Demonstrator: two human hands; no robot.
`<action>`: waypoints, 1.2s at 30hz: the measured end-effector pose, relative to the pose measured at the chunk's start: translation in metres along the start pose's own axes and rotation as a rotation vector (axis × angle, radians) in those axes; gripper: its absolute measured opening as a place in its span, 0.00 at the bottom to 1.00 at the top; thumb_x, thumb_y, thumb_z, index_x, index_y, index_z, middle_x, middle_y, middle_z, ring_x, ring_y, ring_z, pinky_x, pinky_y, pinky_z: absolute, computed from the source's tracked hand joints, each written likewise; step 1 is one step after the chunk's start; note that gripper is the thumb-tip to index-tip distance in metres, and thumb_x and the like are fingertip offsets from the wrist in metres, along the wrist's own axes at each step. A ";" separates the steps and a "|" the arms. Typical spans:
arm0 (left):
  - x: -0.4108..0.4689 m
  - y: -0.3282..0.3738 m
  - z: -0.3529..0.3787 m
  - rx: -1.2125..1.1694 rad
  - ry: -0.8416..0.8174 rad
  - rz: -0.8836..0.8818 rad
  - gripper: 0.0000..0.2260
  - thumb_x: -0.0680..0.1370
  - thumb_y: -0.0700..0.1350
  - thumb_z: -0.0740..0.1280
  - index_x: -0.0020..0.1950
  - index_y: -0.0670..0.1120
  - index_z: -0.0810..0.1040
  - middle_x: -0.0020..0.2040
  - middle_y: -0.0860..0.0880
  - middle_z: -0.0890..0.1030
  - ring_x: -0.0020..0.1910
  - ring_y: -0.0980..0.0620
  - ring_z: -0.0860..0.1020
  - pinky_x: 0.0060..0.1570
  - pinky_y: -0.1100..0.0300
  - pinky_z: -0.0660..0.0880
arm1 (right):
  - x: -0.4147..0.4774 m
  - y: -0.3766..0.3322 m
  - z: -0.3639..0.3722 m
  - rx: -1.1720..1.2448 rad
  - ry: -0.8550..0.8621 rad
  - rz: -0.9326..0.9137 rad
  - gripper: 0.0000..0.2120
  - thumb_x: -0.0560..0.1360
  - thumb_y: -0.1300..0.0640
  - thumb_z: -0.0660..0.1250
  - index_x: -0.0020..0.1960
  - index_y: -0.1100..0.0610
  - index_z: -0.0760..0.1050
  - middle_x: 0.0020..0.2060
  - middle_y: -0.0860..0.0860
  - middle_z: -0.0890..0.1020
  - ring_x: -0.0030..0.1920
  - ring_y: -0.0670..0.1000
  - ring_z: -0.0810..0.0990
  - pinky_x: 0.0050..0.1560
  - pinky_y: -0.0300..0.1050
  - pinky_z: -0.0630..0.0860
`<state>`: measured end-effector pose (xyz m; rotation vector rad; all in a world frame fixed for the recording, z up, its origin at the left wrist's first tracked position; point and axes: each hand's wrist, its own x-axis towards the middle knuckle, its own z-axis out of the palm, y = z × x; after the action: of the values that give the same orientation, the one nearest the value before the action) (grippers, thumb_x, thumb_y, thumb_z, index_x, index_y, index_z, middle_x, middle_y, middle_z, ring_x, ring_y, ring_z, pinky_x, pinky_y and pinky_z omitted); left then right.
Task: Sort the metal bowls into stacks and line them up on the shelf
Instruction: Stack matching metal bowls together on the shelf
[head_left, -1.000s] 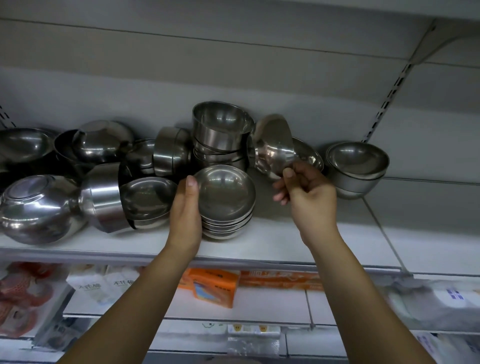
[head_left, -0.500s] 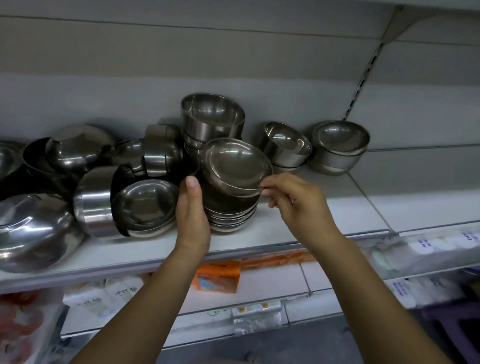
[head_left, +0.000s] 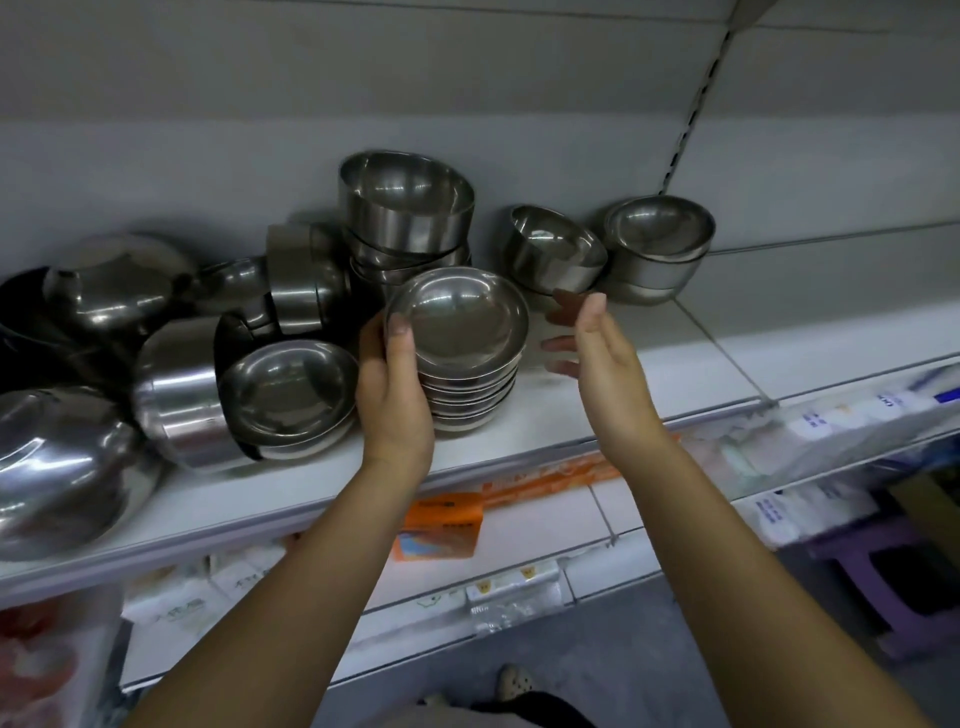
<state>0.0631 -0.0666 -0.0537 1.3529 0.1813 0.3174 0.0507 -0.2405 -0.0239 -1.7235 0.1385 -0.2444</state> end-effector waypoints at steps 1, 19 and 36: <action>0.000 0.000 0.000 -0.003 -0.002 -0.006 0.14 0.83 0.58 0.59 0.64 0.56 0.77 0.54 0.61 0.83 0.53 0.67 0.80 0.50 0.72 0.73 | 0.003 0.004 0.005 0.050 -0.050 0.093 0.31 0.79 0.30 0.54 0.71 0.49 0.73 0.65 0.48 0.80 0.60 0.45 0.81 0.65 0.49 0.77; 0.000 0.009 0.011 0.148 -0.109 -0.182 0.28 0.82 0.67 0.49 0.70 0.53 0.75 0.55 0.60 0.78 0.53 0.63 0.75 0.52 0.67 0.68 | 0.028 0.006 0.046 0.285 -0.055 0.384 0.48 0.65 0.19 0.54 0.73 0.50 0.73 0.63 0.51 0.83 0.64 0.52 0.80 0.70 0.55 0.73; -0.053 0.003 -0.013 0.576 0.349 0.259 0.06 0.80 0.49 0.70 0.54 0.49 0.82 0.48 0.55 0.82 0.48 0.62 0.79 0.49 0.70 0.74 | 0.036 0.012 0.032 0.289 -0.150 0.223 0.28 0.76 0.28 0.57 0.56 0.47 0.83 0.53 0.43 0.86 0.58 0.45 0.82 0.66 0.49 0.74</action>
<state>0.0088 -0.0719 -0.0564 1.8886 0.4118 0.7622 0.0942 -0.2201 -0.0373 -1.4197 0.1746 0.0295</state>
